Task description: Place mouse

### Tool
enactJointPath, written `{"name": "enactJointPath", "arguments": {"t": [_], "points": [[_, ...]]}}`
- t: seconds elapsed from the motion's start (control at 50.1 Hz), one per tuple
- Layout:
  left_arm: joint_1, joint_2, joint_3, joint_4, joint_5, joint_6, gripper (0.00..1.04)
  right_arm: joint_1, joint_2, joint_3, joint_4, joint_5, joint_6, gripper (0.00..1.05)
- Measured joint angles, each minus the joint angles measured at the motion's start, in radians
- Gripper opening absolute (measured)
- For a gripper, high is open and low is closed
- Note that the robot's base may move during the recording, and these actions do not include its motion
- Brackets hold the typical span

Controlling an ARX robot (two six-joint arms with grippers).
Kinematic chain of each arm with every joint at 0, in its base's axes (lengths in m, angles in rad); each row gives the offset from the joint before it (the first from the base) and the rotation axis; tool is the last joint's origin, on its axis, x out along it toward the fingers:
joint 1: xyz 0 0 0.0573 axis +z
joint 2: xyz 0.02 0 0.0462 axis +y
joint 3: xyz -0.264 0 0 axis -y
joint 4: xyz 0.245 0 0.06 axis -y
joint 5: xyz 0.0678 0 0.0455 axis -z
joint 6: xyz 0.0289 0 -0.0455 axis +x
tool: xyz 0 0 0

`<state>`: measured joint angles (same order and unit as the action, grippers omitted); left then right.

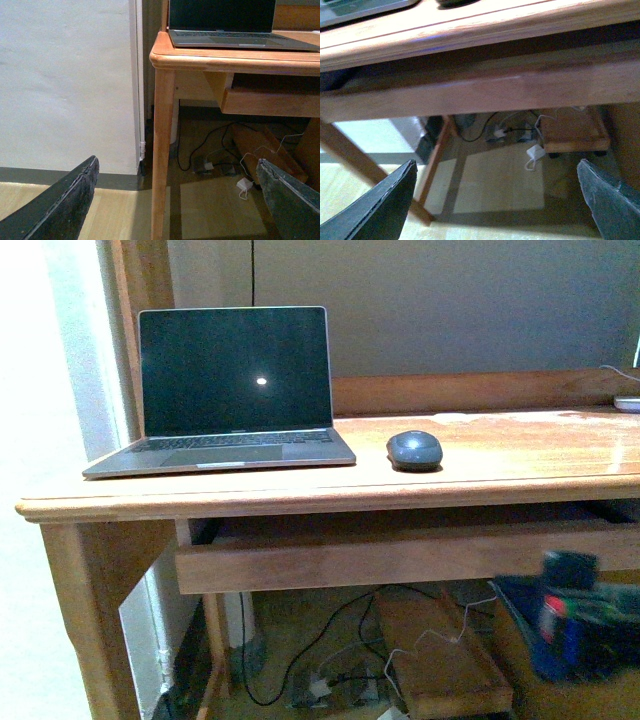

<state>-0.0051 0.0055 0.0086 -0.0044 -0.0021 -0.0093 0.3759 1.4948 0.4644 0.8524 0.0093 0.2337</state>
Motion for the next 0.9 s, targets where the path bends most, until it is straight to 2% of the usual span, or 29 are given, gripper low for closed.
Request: {"name": "enactJointPath", "arguments": {"t": [0.08,0.18,0.319,0.439,0.638,0.738,0.898], "points": [[0.000,0.000,0.000,0.000,0.000,0.000,0.97,-0.002,-0.286,-0.206,-0.094,-0.086,0.042,0.97],[0.000,0.000,0.000,0.000,0.000,0.000,0.97,-0.017,-0.550,-0.338,-0.231,-0.151,0.060,0.97],[0.000,0.000,0.000,0.000,0.000,0.000,0.97,-0.052,-0.948,-0.433,-0.504,-0.217,0.066,0.97],[0.000,0.000,0.000,0.000,0.000,0.000,0.97,-0.124,-1.293,-0.450,-0.738,-0.249,0.075,0.97],[0.000,0.000,0.000,0.000,0.002,0.000,0.97,-0.239,-1.448,-0.451,-0.789,-0.328,0.054,0.97],[0.000,0.000,0.000,0.000,0.002,0.000,0.97,-0.321,-1.474,-0.452,-0.810,-0.410,0.039,0.97],[0.000,0.000,0.000,0.000,0.002,0.000,0.97,-0.520,-1.495,-0.459,-0.814,-0.539,0.048,0.97]]}}
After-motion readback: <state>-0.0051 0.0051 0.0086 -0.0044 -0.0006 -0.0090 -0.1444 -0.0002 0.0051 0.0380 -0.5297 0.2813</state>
